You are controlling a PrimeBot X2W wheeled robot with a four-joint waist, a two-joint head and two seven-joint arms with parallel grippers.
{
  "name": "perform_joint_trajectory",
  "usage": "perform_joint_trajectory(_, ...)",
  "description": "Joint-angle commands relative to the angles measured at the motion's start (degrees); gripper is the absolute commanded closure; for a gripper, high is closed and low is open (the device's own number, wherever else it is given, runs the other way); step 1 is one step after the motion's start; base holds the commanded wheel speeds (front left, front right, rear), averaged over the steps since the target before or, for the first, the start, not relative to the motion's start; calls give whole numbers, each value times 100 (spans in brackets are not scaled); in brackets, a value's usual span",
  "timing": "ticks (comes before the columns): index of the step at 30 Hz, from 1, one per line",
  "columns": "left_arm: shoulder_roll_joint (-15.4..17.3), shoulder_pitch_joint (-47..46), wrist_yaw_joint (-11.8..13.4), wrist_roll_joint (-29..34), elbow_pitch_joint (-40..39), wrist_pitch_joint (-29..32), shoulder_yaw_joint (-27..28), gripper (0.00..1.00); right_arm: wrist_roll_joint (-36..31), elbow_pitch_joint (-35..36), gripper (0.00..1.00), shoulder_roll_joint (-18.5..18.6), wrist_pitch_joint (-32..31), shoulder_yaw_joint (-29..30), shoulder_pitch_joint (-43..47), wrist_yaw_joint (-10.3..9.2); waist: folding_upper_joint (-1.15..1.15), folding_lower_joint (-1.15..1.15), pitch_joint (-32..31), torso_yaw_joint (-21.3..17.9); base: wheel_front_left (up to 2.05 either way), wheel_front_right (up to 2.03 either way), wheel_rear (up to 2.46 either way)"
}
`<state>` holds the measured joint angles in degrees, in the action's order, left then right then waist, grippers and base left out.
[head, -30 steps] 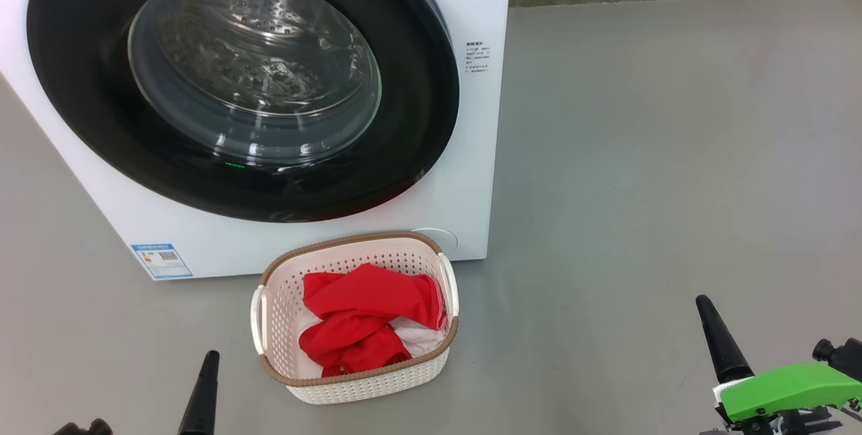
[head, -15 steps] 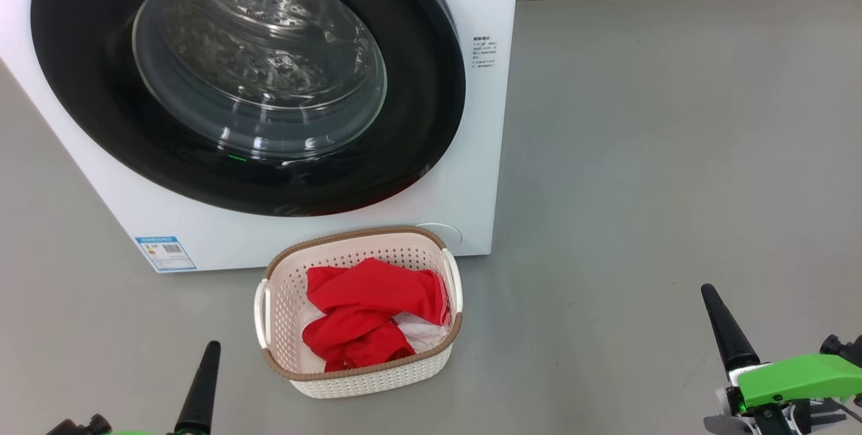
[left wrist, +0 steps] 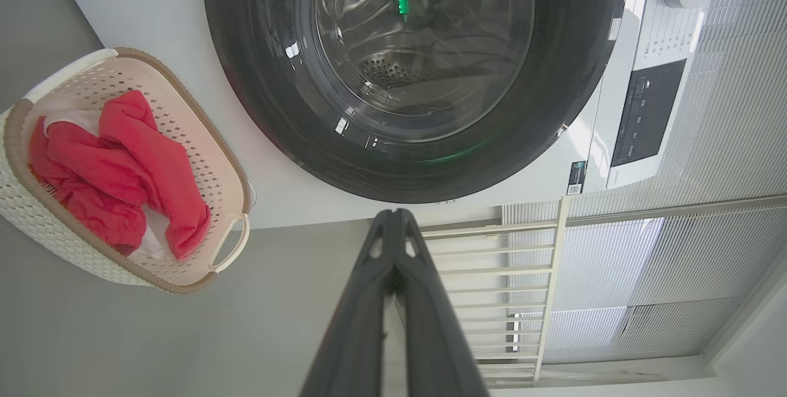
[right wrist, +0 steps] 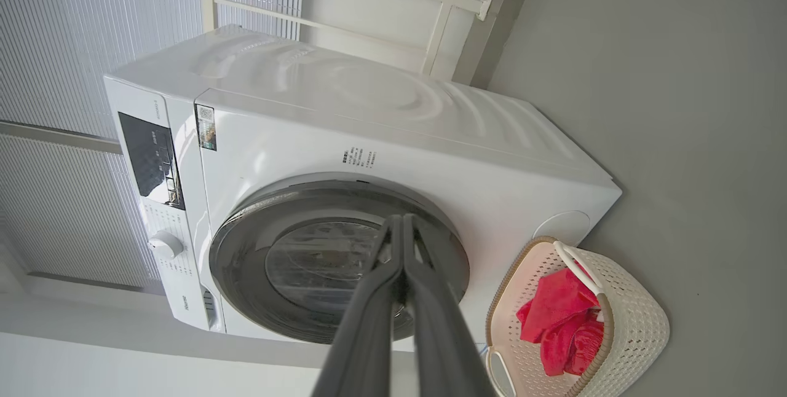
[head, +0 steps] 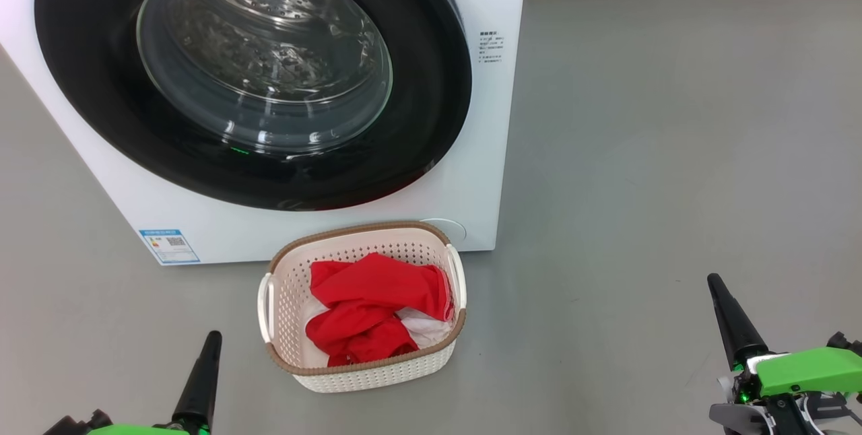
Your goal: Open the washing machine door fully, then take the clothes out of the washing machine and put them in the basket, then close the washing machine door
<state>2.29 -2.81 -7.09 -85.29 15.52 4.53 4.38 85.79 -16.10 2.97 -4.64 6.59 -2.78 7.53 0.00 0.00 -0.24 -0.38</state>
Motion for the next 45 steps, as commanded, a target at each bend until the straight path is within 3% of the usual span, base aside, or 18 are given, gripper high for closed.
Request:
perform_joint_trajectory(1, 58, -279, -37, -214, -145, 74, 197, 100, 192, 189, 100, 21, -60, -70, -297, -4, 0, 0, 8, 8, 0, 0, 0)
perform_joint_trajectory(10, 59, -338, -40, -686, -147, 197, 216, 100, 634, 208, 100, -8, -188, -2, -341, -4, 0, 0, 42, 38, 0, 0, 0)
perform_joint_trajectory(45, 59, -338, -40, -687, -148, 196, 215, 100, 633, 208, 100, -9, -189, -1, -341, -4, 0, 0, 42, 38, 0, 0, 0)
